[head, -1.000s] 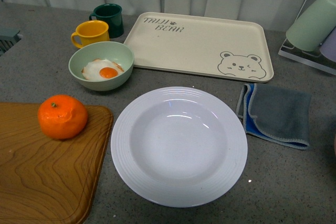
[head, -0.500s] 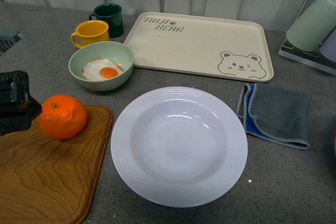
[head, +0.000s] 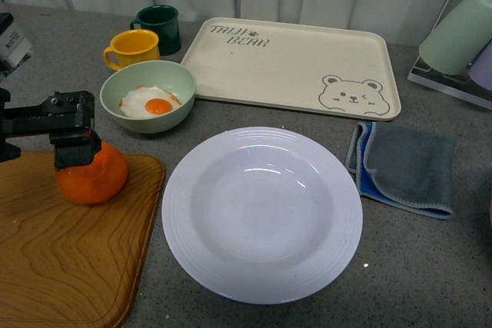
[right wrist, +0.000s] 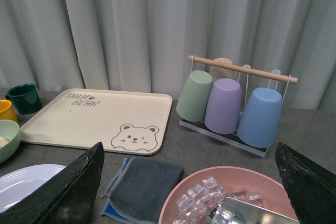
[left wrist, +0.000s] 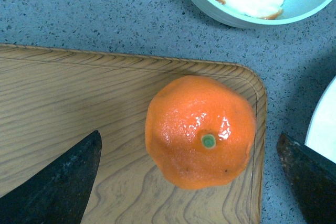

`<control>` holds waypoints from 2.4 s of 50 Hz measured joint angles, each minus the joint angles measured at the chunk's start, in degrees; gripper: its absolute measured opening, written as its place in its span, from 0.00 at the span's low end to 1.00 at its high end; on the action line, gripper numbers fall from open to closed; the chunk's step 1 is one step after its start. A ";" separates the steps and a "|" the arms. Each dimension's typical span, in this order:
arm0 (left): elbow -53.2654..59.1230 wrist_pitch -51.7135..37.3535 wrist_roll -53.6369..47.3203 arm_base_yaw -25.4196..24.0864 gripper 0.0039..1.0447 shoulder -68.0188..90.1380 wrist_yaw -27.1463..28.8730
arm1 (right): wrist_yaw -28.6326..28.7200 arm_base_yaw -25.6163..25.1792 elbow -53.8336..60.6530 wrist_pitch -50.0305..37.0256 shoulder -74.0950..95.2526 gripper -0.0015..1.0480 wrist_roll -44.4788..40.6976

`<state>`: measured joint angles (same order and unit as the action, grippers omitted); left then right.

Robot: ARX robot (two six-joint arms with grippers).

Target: Place orange and plate with both arms

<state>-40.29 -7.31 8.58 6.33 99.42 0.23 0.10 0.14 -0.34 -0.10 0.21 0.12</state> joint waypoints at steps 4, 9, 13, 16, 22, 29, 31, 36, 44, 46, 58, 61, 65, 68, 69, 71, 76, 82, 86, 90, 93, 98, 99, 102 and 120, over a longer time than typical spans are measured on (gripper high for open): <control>-1.49 0.31 -0.55 0.07 0.94 1.95 0.66 | 0.00 0.00 0.00 0.00 0.00 0.91 0.00; -2.75 0.85 -0.68 0.04 0.94 4.31 0.79 | 0.00 0.00 0.00 0.00 0.00 0.91 0.00; -3.28 1.20 -0.61 -0.02 0.94 5.75 0.70 | 0.00 0.00 0.00 0.00 0.00 0.91 0.02; -3.56 1.40 -0.52 -0.11 0.94 6.69 0.70 | 0.00 0.00 0.00 0.00 0.00 0.91 0.02; -3.91 1.57 -0.50 -0.24 0.94 7.30 0.66 | 0.00 0.00 0.00 0.00 0.00 0.91 0.00; -3.93 1.66 -0.31 -0.24 0.72 7.34 0.07 | 0.00 0.00 0.00 0.00 0.00 0.91 0.02; -3.93 1.66 -0.28 -0.20 0.67 7.34 -0.15 | 0.00 0.00 0.00 0.00 0.00 0.91 0.00; -3.93 1.77 -0.13 0.11 0.54 7.15 -0.26 | 0.00 0.00 0.00 0.00 0.00 0.91 0.00; -3.96 3.85 -0.11 1.66 0.49 4.09 -0.31 | 0.00 0.00 0.00 0.00 0.00 0.91 0.00; -4.11 4.50 -0.09 2.40 0.49 2.84 -0.31 | 0.00 0.00 0.00 0.00 0.00 0.91 0.02; -7.61 6.62 1.49 8.92 0.48 -0.94 -0.50 | 0.00 0.00 0.00 0.00 0.00 0.91 0.00; -9.16 6.69 2.36 11.98 0.48 -0.83 -0.68 | 0.00 0.00 0.00 0.00 0.00 0.91 0.00; -10.60 6.64 3.28 14.43 0.48 -0.15 -0.46 | 0.00 0.00 0.00 0.00 0.00 0.91 0.00; -11.87 6.62 4.20 16.59 0.48 1.22 -0.50 | 0.00 0.00 0.00 0.00 0.00 0.91 0.00; -12.22 6.62 4.42 17.18 0.48 1.70 -0.50 | 0.00 0.00 0.00 0.00 0.00 0.91 0.00; -12.92 6.54 4.76 18.58 0.48 3.08 -0.22 | 0.00 0.00 0.00 0.00 0.00 0.91 0.00; -13.86 6.29 4.68 21.05 0.48 5.60 0.11 | 0.00 0.00 0.00 0.00 0.00 0.91 0.00; -14.95 6.14 4.83 23.82 0.47 8.92 0.07 | 0.00 0.00 0.00 0.00 0.00 0.91 0.00; -15.91 5.90 5.07 25.35 0.47 11.26 -0.26 | 0.00 0.00 0.00 0.00 0.00 0.91 0.00; -16.52 5.73 5.20 26.05 0.47 13.03 -0.15 | 0.00 0.00 0.00 0.00 0.00 0.91 0.00; -16.70 5.51 5.25 26.36 0.47 14.21 0.04 | 0.00 0.00 0.00 0.00 0.00 0.91 0.00; -16.83 5.07 5.55 26.80 0.47 16.35 0.22 | 0.00 0.00 0.00 0.00 0.00 0.91 0.02; -16.83 5.03 5.53 26.86 0.47 16.57 0.28 | 0.00 0.00 0.00 0.00 0.00 0.91 0.00; -16.83 5.01 5.55 26.99 0.47 16.76 0.35 | 0.00 0.00 0.00 0.00 0.00 0.91 0.00; -14.97 3.87 5.18 27.43 0.85 15.02 0.96 | 0.00 0.00 0.00 0.00 0.00 0.91 0.00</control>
<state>-55.27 -3.44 13.76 33.76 114.43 1.19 0.10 0.14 -0.34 -0.10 0.21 0.12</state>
